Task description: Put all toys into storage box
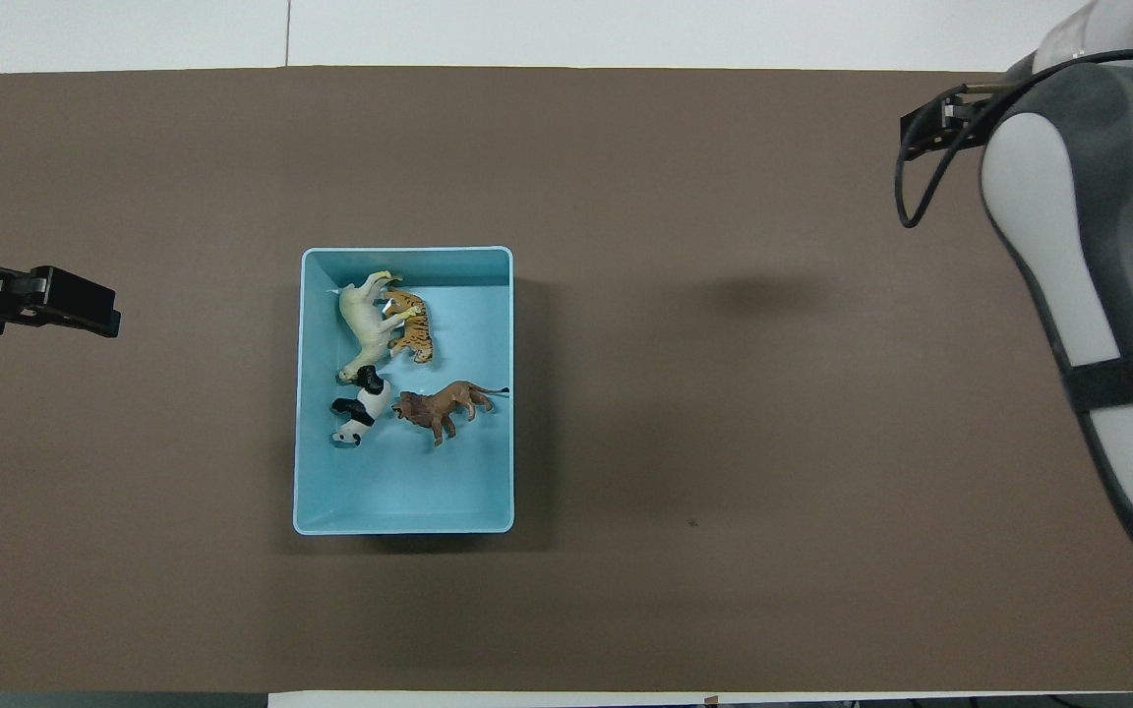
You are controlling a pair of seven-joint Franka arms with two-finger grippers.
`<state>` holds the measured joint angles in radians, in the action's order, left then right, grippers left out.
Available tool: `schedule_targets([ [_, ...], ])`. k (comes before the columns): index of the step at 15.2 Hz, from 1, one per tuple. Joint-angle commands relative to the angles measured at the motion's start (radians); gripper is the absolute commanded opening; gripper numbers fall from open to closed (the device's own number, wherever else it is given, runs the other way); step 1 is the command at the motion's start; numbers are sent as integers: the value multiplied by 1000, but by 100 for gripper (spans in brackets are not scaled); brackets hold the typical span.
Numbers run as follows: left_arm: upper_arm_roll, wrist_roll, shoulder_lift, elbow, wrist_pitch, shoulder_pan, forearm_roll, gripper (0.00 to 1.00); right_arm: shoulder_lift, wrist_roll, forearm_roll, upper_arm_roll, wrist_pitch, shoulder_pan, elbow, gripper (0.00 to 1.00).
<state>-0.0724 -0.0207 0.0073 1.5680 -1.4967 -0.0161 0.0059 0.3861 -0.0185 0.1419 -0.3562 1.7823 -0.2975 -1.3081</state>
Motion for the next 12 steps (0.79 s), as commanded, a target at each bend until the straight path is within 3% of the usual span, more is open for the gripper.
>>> schedule_targets([
  [1,-4,-15,-29,37,-27,7,12,100,-85,-37,-18,14,-104,63,-43,100],
  [4,-3,-15,-32,38,-25,5,12,100,-229,-55,-21,19,-197,109,-170,100],
  [7,-3,-12,-33,37,-26,2,11,100,-377,-84,-85,58,-196,159,-314,100],
  [10,-3,-15,-33,37,-28,8,11,100,-435,-110,-111,225,-192,329,-362,100],
  [12,-3,-15,-33,37,-28,7,11,100,-443,-110,-131,269,-193,368,-350,100],
])
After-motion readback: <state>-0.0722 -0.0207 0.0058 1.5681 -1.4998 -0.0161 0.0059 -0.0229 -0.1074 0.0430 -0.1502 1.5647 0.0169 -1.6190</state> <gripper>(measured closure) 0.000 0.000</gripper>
